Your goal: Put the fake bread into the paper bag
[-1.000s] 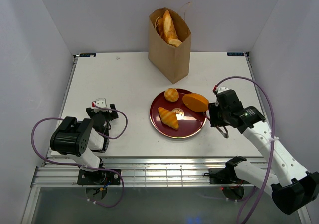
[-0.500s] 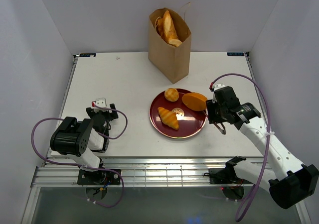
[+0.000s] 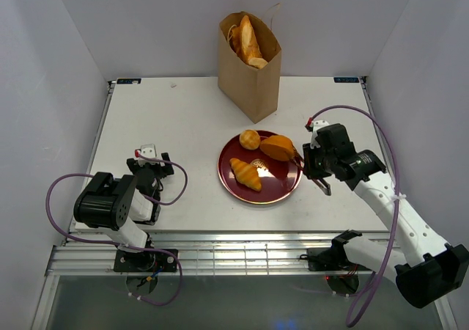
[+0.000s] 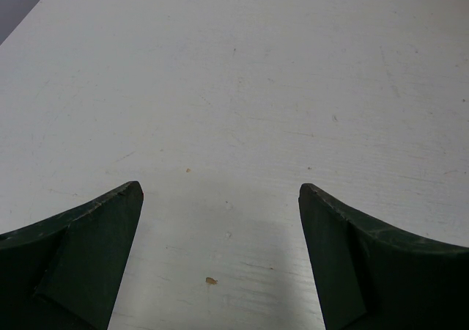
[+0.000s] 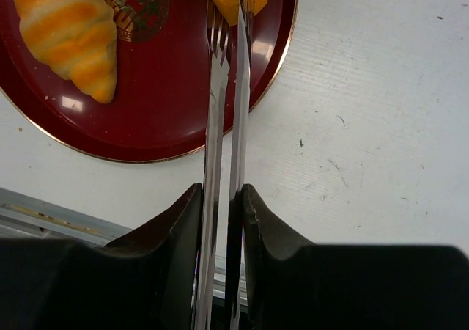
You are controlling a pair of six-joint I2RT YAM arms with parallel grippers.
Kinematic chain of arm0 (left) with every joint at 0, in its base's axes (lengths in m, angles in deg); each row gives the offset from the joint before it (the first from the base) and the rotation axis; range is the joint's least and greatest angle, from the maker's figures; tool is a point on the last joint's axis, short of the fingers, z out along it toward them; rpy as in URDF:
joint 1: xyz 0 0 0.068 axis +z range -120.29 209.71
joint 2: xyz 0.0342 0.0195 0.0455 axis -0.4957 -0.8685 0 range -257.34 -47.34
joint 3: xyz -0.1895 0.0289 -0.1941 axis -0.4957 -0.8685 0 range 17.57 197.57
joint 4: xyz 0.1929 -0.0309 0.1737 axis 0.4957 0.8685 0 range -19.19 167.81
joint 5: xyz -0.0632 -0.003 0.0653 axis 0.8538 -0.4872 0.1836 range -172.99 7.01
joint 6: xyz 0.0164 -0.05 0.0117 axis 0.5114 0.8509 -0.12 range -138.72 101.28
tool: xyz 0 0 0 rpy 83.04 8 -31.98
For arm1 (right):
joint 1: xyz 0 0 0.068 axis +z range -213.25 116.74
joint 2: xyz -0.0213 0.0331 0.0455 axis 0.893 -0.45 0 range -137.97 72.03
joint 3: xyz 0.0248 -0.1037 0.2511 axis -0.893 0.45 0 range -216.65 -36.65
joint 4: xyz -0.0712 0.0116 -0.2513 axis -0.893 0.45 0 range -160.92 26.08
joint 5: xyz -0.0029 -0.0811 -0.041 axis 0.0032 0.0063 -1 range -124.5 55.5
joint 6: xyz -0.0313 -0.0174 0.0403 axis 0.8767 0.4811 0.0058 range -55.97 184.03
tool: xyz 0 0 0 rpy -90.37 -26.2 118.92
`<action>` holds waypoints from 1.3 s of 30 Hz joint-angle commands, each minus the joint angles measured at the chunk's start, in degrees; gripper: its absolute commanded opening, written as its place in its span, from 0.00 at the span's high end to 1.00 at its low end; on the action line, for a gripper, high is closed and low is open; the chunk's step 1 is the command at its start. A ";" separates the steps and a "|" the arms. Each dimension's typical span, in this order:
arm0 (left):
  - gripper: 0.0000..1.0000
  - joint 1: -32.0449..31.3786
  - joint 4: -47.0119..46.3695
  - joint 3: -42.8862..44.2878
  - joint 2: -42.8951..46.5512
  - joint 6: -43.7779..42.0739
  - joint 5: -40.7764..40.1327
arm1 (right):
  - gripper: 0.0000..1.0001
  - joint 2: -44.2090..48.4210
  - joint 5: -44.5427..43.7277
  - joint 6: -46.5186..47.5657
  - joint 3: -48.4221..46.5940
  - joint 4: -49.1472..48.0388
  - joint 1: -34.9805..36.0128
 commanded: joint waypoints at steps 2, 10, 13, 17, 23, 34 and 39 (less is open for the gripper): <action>0.02 0.21 -5.66 0.46 1.08 0.72 0.75 | 0.92 1.92 4.81 0.35 -4.78 -0.85 0.15; 0.02 0.21 -5.58 0.46 0.99 0.72 0.75 | 0.92 3.06 2.53 0.17 -13.31 4.07 0.06; 0.02 0.21 -5.58 0.55 0.99 0.72 0.75 | 0.92 3.41 2.97 0.17 -16.82 4.95 0.06; 0.02 0.21 -5.66 0.55 0.99 0.72 0.75 | 0.92 4.03 4.55 0.17 -20.51 2.07 0.06; 0.02 0.21 -5.66 0.55 0.99 0.72 0.75 | 0.92 2.28 3.85 -1.06 -26.23 -4.27 0.15; 0.02 0.21 -5.58 0.55 0.99 0.72 0.75 | 0.92 -5.89 3.50 -3.08 -36.86 -16.66 0.15; 0.02 0.30 -5.58 0.55 1.08 0.72 0.75 | 0.92 -14.33 -0.36 -3.88 -44.58 -17.98 0.06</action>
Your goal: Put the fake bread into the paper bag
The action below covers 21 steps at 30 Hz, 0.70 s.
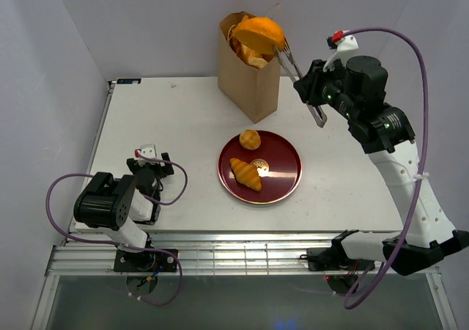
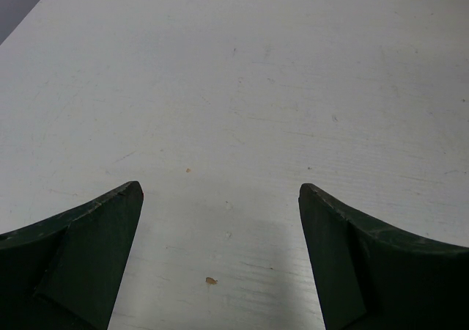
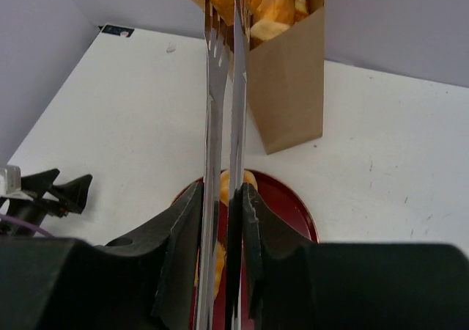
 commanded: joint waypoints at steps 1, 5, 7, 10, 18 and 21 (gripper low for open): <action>0.02 0.30 -5.58 0.55 0.99 0.72 0.75 | 0.92 -4.37 -3.54 -1.38 -6.44 -7.97 0.08; 0.02 0.21 -5.66 0.55 0.99 0.72 0.75 | 0.92 -9.37 -6.70 -2.26 -8.73 -10.78 0.00; 0.02 0.21 -5.66 0.46 0.99 0.72 0.75 | 0.92 -11.13 -7.84 -2.53 -9.26 -12.89 -0.09; 0.02 0.21 -5.66 0.46 0.99 0.72 0.75 | 0.92 -13.86 -8.11 -3.14 -10.66 -13.95 -0.18; 0.02 0.30 -5.66 0.55 0.99 0.72 0.75 | 0.85 -18.44 -6.89 -3.76 -11.81 -14.92 -0.71; 0.02 0.21 -5.66 0.55 0.99 0.72 0.75 | 0.68 -19.06 -5.66 -3.93 -11.11 -14.92 -0.71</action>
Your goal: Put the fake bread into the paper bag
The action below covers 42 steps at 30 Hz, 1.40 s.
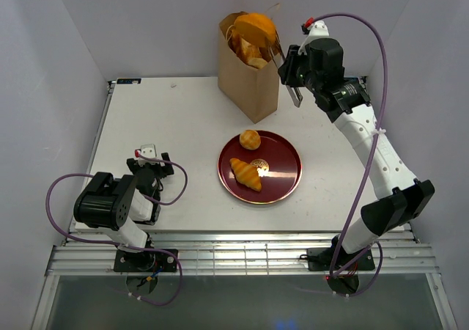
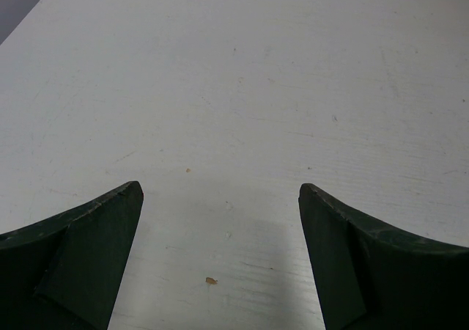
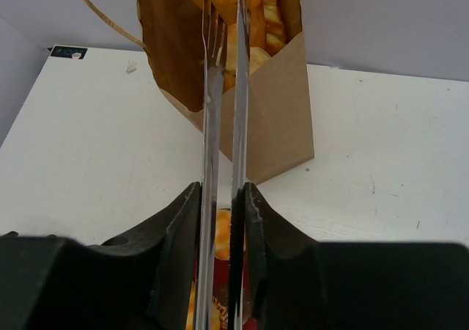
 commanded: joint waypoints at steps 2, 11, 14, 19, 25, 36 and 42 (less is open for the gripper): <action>0.02 0.30 -5.66 0.55 0.99 0.72 0.75 | 0.61 0.61 0.71 -0.96 -2.49 -6.22 -0.44; 0.02 0.21 -5.58 0.46 0.99 0.72 0.75 | 0.51 1.58 2.03 -0.88 -1.53 -6.13 -0.71; 0.02 0.21 -5.66 0.55 0.99 0.72 0.75 | 0.50 1.76 2.73 -0.87 -1.09 -5.96 -0.88; 0.02 0.21 -5.58 0.46 0.99 0.72 0.75 | 0.51 2.46 3.70 -0.88 -0.38 -6.04 -0.97; 0.02 0.30 -5.58 0.55 0.99 0.72 0.75 | 0.59 4.92 4.23 -0.17 -0.21 -6.13 -1.06; 0.02 0.21 -5.66 0.55 0.99 0.72 0.75 | 0.60 18.08 -2.18 -0.52 14.54 -13.15 -1.15; 0.02 0.21 -5.66 0.46 0.99 0.72 0.75 | 0.59 26.00 -8.42 -2.10 29.13 -17.73 -1.32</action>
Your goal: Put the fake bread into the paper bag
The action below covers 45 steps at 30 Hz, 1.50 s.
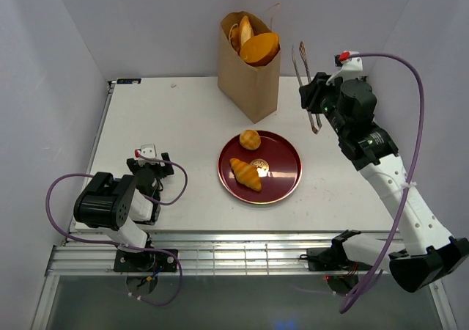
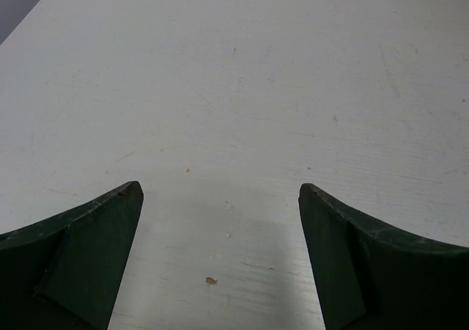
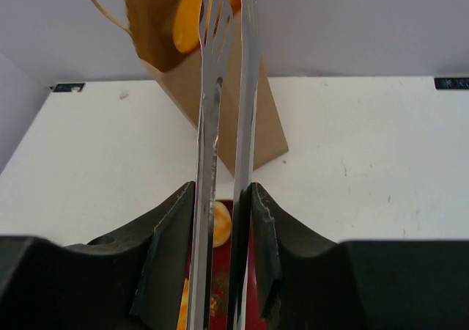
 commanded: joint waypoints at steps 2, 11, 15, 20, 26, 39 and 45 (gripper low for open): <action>0.02 0.30 -5.58 0.46 0.99 0.72 0.75 | 0.59 4.31 -9.04 -1.58 8.74 -6.65 -0.62; 0.02 0.30 -5.66 0.55 0.99 0.72 0.75 | 0.59 11.26 -18.37 -6.41 28.96 -16.48 -3.25; 0.02 0.21 -5.58 0.55 0.99 0.72 0.75 | 0.59 9.52 -17.42 -8.61 34.24 -18.87 -5.98; 0.02 0.21 -5.58 0.46 1.08 0.72 0.75 | 0.59 3.63 -11.89 -10.11 35.92 -21.06 -10.19; 0.02 0.21 -5.66 0.55 1.08 0.72 0.75 | 0.59 -2.79 -4.59 -11.16 36.18 -23.79 -14.59; 0.02 0.21 -5.66 0.55 0.99 0.72 0.75 | 0.53 -16.42 1.22 -8.44 32.14 -25.38 -16.71; 0.02 0.21 -5.66 0.55 0.99 0.72 0.75 | 0.51 -20.81 2.10 -7.12 30.47 -24.23 -16.97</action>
